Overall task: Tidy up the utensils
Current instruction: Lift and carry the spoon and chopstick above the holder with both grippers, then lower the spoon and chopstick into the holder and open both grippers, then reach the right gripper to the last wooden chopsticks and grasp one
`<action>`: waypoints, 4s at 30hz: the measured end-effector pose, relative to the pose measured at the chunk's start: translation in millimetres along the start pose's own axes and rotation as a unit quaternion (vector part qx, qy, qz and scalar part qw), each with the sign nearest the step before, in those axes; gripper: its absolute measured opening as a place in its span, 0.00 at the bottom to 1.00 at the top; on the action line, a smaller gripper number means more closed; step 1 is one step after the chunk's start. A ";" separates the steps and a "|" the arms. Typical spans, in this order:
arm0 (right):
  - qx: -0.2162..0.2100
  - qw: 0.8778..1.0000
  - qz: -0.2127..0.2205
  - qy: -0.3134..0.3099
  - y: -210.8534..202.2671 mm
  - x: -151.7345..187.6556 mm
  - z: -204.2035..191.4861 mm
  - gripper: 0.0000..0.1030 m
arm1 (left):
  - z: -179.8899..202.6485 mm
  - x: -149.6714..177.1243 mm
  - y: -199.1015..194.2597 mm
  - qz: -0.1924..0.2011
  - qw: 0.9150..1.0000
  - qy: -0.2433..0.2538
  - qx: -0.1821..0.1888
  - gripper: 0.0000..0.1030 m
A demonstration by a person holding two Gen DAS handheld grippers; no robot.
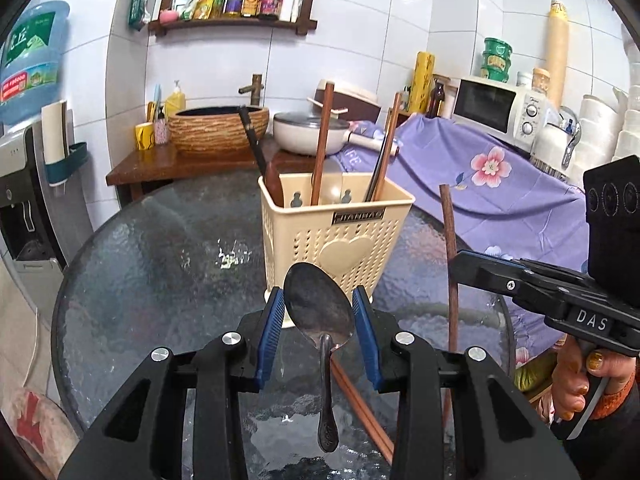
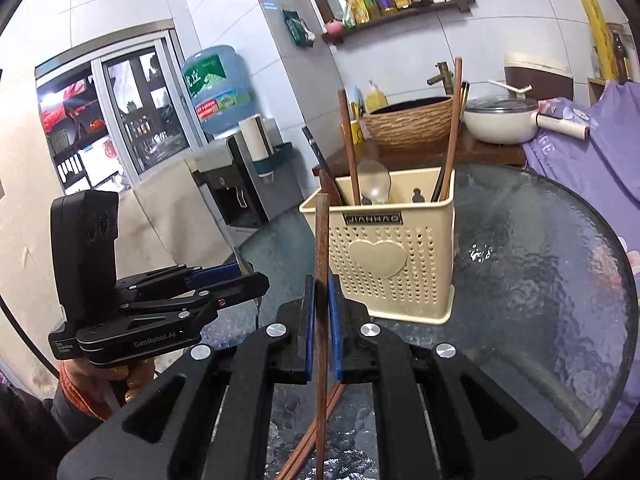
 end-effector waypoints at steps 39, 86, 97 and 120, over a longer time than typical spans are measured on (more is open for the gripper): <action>0.128 0.961 0.233 -0.070 -21.7 -183.0 -14.8 0.07 | -10.6 -149.2 23.9 0.158 0.985 -0.034 -0.060 0.34; 0.159 0.976 -0.131 -0.070 66.7 98.0 -1.2 0.71 | -45.0 58.9 11.8 -0.012 0.987 -0.072 -0.141 0.83; 0.186 0.964 -0.178 -0.068 83.4 121.3 -5.9 0.71 | -44.6 76.0 11.4 -0.028 0.987 -0.081 -0.138 0.83; 0.188 0.959 -0.196 -0.079 59.6 124.2 5.6 0.33 | -10.0 90.0 37.8 -0.096 0.991 -0.059 -0.073 0.63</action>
Point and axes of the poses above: each gripper's, at about its wrist camera, not at the fingertips, and y roughly the way its jaws point, z to its right, x to its underside, the point moved 1 cm from there along y, roughly the way its jaws point, and after that the axes turned 4 degrees about x, right-handed, at the moved point
